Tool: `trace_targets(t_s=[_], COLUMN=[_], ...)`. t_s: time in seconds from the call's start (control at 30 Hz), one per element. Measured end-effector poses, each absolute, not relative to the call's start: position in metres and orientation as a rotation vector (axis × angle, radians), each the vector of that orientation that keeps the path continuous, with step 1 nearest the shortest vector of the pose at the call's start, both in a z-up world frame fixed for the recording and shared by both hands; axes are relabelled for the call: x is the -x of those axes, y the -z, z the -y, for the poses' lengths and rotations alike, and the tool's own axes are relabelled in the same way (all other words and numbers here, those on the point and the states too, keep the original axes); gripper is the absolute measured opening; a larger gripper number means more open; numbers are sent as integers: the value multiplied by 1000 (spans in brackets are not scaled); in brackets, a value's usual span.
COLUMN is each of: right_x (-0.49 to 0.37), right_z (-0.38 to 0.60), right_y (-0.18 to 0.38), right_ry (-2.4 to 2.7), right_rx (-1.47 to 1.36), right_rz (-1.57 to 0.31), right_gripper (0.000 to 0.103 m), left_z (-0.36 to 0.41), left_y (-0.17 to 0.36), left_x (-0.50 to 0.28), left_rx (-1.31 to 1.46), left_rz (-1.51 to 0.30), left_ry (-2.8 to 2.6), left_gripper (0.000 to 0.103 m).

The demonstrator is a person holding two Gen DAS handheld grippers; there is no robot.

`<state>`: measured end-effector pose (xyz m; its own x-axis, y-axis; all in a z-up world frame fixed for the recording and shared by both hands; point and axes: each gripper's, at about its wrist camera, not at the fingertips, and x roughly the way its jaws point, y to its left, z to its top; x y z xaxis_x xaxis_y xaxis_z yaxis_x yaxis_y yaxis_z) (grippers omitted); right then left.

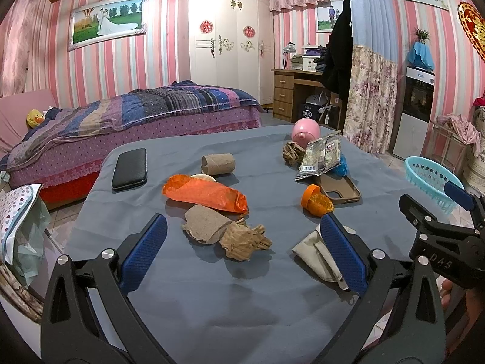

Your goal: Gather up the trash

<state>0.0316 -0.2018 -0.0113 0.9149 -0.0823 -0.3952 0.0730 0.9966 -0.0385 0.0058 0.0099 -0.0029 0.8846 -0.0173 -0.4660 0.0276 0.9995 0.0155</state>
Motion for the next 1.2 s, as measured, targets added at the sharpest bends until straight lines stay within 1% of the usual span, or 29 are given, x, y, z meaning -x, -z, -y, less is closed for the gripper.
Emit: trace_targets(t_s=[1.2], right_x=[-35], right_z=[204], right_y=[14], right_ry=[85], right_rx=[11], right_rz=[-407], right_gripper=[99], left_z=[-11], left_y=[4], left_x=[-8], left_rx=[-27], left_rz=[-482], left_ry=[18], left_gripper=[98])
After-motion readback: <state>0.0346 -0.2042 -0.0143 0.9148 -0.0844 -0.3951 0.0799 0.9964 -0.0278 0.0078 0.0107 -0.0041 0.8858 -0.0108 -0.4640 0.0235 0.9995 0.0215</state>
